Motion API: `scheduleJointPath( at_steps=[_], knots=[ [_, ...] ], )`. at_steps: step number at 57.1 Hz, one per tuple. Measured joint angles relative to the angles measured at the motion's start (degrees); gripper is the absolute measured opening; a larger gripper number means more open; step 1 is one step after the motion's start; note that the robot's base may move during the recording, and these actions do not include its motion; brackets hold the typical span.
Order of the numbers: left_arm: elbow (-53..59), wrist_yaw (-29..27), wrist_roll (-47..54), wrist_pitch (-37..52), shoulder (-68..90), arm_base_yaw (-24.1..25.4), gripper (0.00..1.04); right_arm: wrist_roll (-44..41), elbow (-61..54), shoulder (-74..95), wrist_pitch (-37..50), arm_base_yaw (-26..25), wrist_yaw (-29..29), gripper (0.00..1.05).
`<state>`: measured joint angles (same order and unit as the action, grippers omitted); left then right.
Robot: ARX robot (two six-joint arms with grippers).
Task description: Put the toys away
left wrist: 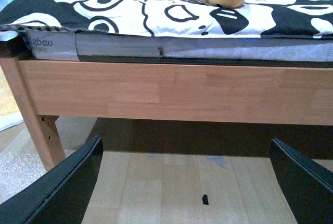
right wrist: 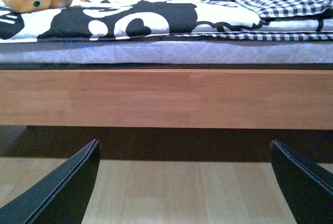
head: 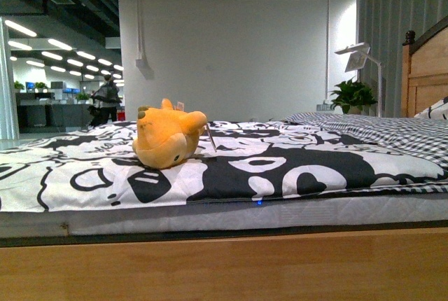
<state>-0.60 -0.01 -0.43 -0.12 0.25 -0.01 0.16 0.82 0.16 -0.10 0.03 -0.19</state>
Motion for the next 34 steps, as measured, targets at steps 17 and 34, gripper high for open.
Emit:
scheduleJointPath(
  at_steps=[17,34],
  knots=[
    [0.0,0.02,0.0,0.0,-0.02,0.0,0.98,0.0,0.0,0.0,0.0,0.0,0.0,0.98],
    [0.0,0.0,0.0,0.0,-0.04,0.0,0.98,0.0,0.0,-0.02,0.0,0.0,0.0,0.98]
  ],
)
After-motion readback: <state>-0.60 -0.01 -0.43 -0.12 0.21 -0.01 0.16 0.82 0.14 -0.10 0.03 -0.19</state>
